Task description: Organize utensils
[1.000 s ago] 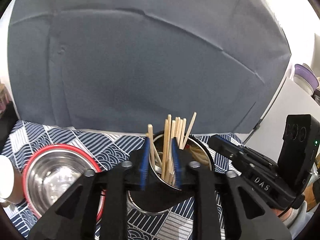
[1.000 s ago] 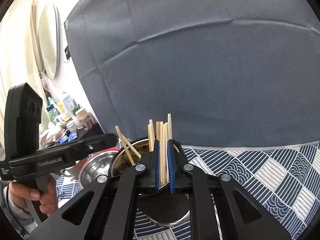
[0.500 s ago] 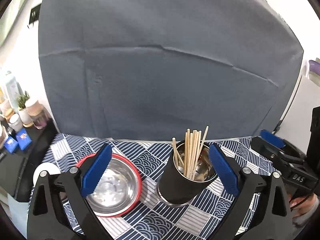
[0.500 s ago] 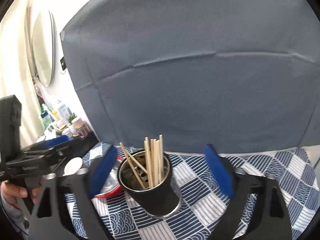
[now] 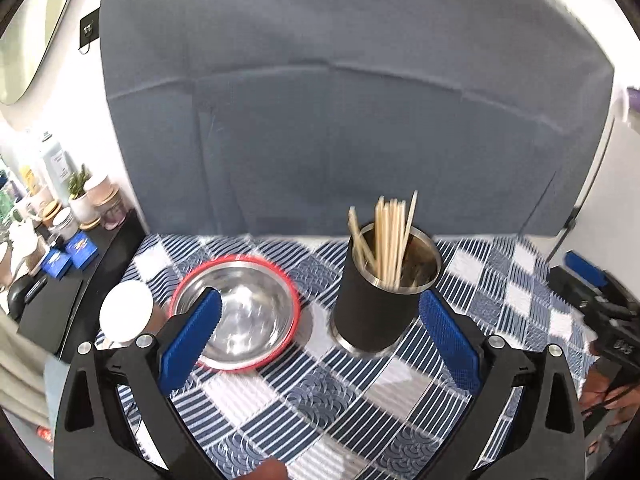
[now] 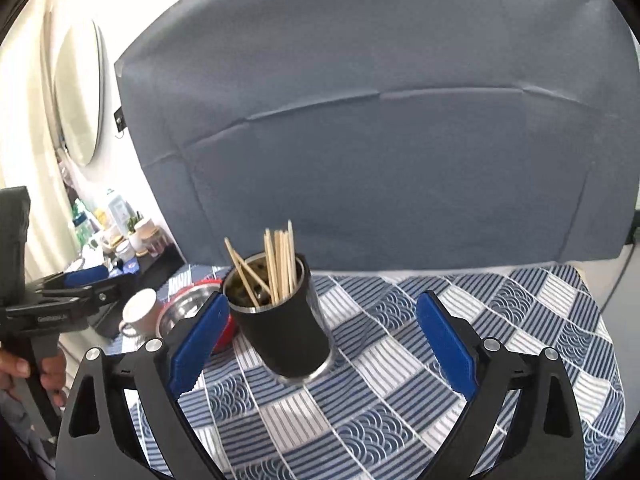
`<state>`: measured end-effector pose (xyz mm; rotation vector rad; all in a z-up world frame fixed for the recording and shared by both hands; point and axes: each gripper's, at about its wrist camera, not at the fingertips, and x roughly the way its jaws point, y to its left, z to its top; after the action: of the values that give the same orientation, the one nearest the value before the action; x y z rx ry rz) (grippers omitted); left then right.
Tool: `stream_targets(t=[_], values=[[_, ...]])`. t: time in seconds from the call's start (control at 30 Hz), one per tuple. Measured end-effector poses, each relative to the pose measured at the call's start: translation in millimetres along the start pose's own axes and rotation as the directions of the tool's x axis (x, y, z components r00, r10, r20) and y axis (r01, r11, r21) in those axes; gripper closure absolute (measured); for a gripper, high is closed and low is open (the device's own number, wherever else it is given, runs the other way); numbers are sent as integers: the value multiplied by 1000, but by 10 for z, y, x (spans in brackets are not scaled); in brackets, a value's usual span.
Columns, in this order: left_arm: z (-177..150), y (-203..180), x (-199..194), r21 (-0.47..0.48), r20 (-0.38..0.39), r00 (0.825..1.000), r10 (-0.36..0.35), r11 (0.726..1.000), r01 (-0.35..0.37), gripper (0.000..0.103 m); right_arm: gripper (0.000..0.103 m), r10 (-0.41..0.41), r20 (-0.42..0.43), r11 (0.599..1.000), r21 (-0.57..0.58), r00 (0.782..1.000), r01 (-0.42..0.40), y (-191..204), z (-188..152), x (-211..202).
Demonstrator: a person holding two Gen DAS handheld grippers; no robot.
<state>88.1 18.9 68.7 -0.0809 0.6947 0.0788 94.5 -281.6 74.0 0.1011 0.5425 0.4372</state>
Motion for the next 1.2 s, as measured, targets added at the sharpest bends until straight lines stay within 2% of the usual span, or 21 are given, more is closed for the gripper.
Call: stream_targets(t=[0.3, 0.47, 0.57, 0.67, 0.87, 1.0, 1.2], values=[[-473, -135, 26, 65, -67, 998, 19, 998, -15, 6, 12, -21, -108, 1000, 11, 994, 23, -73, -498, -77], [-706, -131, 29, 8, -132, 990, -45, 999, 46, 6, 12, -20, -145, 1000, -14, 989, 19, 5, -724, -156], [-783, -171, -45, 11, -129, 991, -32, 999, 33, 6, 12, -13, -174, 1000, -6, 985, 12, 40, -813, -226], [-803, -208, -191, 16, -90, 996, 11, 1000, -10, 6, 12, -2, -182, 1000, 15, 983, 5, 64, -847, -315], [-716, -167, -549, -7, -21, 1000, 7, 1000, -7, 6, 12, 3, -162, 1000, 29, 987, 2, 61, -803, -571], [-705, -175, -723, -12, -29, 1000, 11, 1000, -12, 6, 12, -28, -143, 999, 27, 989, 32, 76, -705, -757], [-817, -239, -894, -14, -66, 996, -52, 999, 51, 6, 12, -98, -173, 995, 14, 980, 102, 157, -605, -940]])
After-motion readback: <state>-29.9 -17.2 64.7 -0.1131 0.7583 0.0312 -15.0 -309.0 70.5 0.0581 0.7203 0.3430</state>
